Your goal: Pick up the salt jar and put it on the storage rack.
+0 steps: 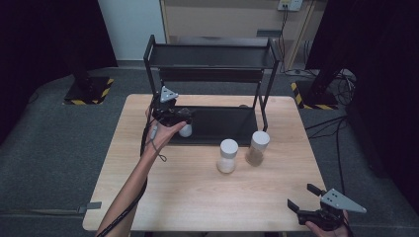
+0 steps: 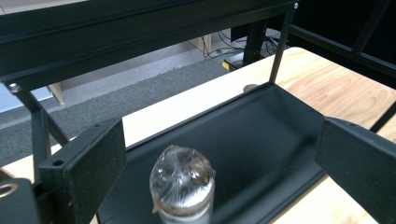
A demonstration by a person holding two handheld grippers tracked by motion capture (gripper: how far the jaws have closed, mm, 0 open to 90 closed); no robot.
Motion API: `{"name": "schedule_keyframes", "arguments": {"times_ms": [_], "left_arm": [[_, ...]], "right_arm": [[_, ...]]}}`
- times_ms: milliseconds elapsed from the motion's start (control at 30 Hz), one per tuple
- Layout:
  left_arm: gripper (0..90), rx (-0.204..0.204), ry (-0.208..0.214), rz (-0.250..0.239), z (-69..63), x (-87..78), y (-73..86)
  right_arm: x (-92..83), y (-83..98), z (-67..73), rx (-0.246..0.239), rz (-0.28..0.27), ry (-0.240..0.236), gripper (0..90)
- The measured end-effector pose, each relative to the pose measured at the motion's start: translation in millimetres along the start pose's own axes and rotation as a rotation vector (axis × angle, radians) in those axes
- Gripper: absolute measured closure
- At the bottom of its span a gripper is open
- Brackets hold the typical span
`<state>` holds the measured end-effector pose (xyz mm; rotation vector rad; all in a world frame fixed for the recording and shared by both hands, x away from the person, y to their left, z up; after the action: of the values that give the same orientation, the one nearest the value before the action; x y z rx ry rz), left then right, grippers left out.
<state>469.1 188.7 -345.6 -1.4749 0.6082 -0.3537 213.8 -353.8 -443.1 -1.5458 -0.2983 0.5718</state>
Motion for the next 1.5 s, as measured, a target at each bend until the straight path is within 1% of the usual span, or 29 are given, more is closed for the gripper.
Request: {"name": "schedule_keyframes", "arguments": {"times_ms": [67,267,467,567,667,700,800,867,900,1000,1133,1167,1233,1400,1500], "left_arm": [[0.8,-0.001,0.009,-0.003,-0.5,-6.3,0.7],[0.9,0.010,0.013,-0.025,-1.6,-27.6,0.8],[0.9,0.040,0.024,-0.030,-2.0,-48.0,2.4],[0.9,0.022,0.033,-0.047,-0.6,-59.5,5.3],[0.9,0.029,0.042,-0.049,0.0,-69.0,7.9],[0.9,0.029,0.042,-0.049,0.0,-69.0,7.9],[0.9,0.031,0.048,-0.049,0.4,-77.5,10.8],[0.9,0.033,0.050,-0.053,0.6,-85.9,14.4],[0.9,0.033,0.050,-0.053,0.6,-85.9,14.4],[0.9,0.029,0.053,-0.059,0.9,-95.1,18.5],[0.9,0.033,0.068,-0.067,0.3,-106.8,24.4],[1.0,0.033,0.074,-0.071,-0.3,-111.9,27.0],[1.0,0.030,0.083,-0.076,-1.3,-117.8,30.5],[1.0,0.037,0.106,-0.081,-4.6,-131.2,40.0],[1.0,0.020,0.117,-0.087,-5.4,-138.6,46.1]], "right_arm": [[0.1,0.0,0.0,0.000,0.001,0.001,5.0],[0.2,0.0,0.0,0.000,0.000,0.002,5.0],[0.4,0.2,-0.1,0.000,-0.001,0.002,5.0],[0.6,0.2,0.0,-0.001,0.000,0.002,5.0],[0.5,0.2,0.0,-0.001,-0.001,0.002,5.0],[0.5,0.2,0.0,-0.001,-0.001,0.002,5.0],[0.7,0.2,0.0,0.000,0.000,0.002,5.0],[0.6,0.2,0.0,0.000,-0.001,0.003,5.0],[0.6,0.2,0.0,0.000,-0.001,0.003,5.0],[0.6,0.2,0.0,-0.001,0.000,0.003,5.0],[0.6,0.1,0.2,-0.001,0.001,0.003,5.1],[0.6,0.1,0.4,-0.002,0.001,0.003,5.0],[0.7,0.0,0.5,-0.002,0.001,0.003,5.0],[0.9,-0.3,1.0,-0.003,0.003,0.002,5.1],[1.0,-0.2,0.8,-0.003,0.002,0.002,5.0]]}}
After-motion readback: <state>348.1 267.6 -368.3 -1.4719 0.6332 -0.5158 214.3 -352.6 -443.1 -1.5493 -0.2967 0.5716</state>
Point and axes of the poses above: each handheld gripper's, and its own axes: x roughly forward along the jaws, y roughly out of its underside, z roughly to its left, the point moved 8 cm from there along x, roughly forward along the jaws, and after that the axes turned 14 degrees about -z, right-handed, at the moved point
